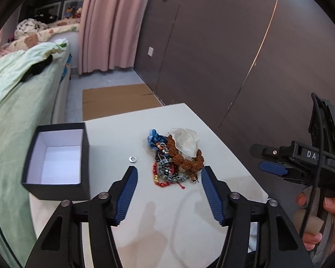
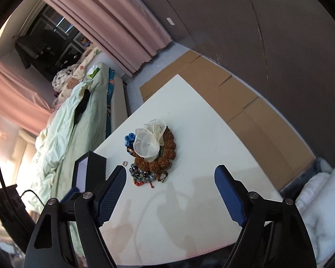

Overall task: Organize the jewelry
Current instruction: 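Grasp the brown bead bracelet with the right tool while the left tool grasps a dark bead strand, then carry both bracelets to the black box and release them inside with both tools, then move both open tools back from the box to the jewelry pile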

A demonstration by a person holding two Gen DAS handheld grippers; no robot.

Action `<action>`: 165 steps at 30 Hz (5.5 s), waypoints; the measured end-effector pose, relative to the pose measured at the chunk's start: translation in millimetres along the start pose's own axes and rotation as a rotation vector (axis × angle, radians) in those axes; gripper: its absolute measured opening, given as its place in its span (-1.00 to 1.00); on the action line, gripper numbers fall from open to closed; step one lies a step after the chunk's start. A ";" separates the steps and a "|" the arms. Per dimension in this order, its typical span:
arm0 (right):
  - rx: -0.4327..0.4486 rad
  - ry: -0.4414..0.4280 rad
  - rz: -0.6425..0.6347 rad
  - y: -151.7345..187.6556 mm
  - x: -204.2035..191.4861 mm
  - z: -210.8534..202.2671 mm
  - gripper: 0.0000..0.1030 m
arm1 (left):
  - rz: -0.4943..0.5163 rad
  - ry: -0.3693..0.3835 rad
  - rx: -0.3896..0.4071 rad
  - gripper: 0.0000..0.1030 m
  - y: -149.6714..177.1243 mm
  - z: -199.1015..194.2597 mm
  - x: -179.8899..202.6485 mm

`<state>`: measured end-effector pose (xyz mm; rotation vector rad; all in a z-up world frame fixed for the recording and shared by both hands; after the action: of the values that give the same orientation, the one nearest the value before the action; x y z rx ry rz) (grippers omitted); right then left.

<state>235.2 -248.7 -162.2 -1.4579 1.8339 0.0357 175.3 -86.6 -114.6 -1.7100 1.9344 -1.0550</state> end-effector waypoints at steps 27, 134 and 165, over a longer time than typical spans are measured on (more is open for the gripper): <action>-0.247 -0.005 0.253 9.4 -5.3 116.4 -0.38 | -0.034 0.040 -0.202 -0.46 10.3 110.1 -13.8; -0.204 -0.356 -0.211 34.3 -206.9 112.5 0.54 | -0.558 -0.209 0.170 0.99 -24.4 -71.6 -223.8; -0.007 0.015 -0.065 10.4 -48.0 28.7 0.54 | -0.343 -0.084 0.130 0.99 -28.0 -63.3 -102.0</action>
<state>244.0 -192.6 -159.0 -1.5255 1.7985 -0.0015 172.5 29.8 -74.0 -2.0200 1.5190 -1.1738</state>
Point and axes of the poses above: each gripper's, at about its wrist camera, not at the fingertips, and z roughly the way its jaws point, x to its right, y to its underside, the point moved 7 cm from there along z, roughly the way its jaws point, and after that the axes turned 4 degrees about z, right-handed, at the moved point
